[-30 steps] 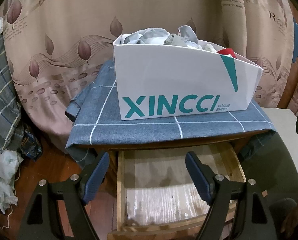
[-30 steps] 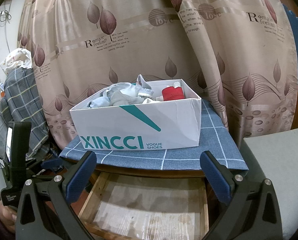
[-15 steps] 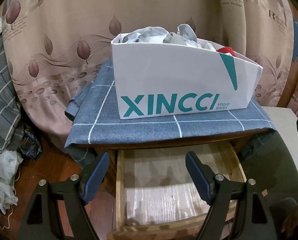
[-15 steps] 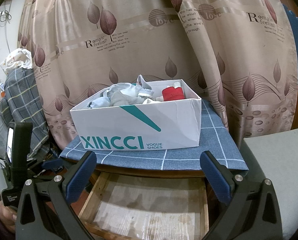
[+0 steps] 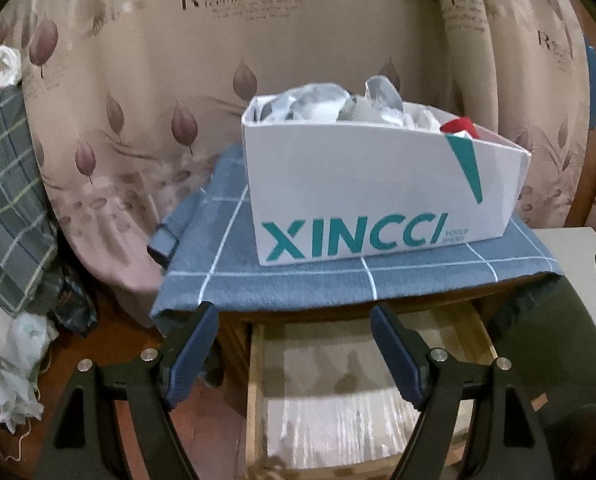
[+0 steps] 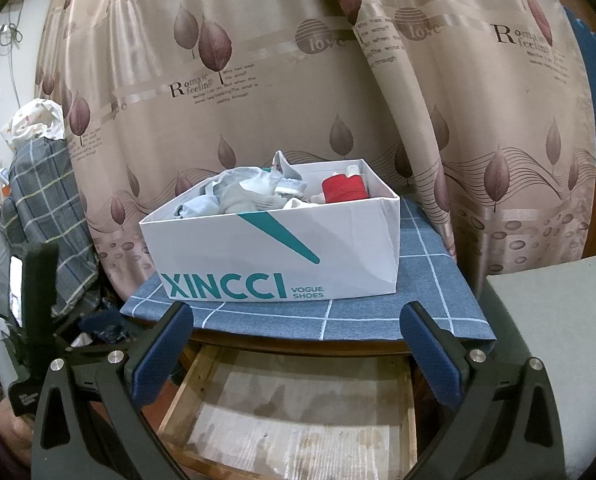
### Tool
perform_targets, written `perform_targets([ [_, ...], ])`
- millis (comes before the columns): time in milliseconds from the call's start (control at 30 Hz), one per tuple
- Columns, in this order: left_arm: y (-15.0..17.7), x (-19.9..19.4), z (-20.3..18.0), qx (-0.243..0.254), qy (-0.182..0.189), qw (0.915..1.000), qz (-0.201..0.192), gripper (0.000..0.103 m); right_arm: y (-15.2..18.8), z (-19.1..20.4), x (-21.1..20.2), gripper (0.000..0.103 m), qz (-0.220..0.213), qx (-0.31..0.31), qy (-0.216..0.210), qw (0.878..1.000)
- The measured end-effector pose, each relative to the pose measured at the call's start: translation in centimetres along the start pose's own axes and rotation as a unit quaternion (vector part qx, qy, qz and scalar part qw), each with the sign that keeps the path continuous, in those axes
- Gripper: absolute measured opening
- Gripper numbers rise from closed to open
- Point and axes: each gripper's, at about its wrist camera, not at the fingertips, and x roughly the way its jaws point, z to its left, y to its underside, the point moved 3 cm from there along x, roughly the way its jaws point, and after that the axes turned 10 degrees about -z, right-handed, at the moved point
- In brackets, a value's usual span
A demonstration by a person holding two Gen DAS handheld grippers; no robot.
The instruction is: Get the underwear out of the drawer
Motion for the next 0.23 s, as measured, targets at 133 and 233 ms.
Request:
perform_targets([
  [133,-0.2,-0.3,0.1,0.009,-0.006,0.9999,-0.008,0.081,-0.2,-0.2,-0.4,0.103,-0.005,0.004,0.003,1.0],
  [233,-0.6,-0.6,0.3,0.006,-0.006,1.0,-0.005,0.081,-1.0,-1.7,-1.0,0.103,-0.002,0.023,0.005,1.0],
])
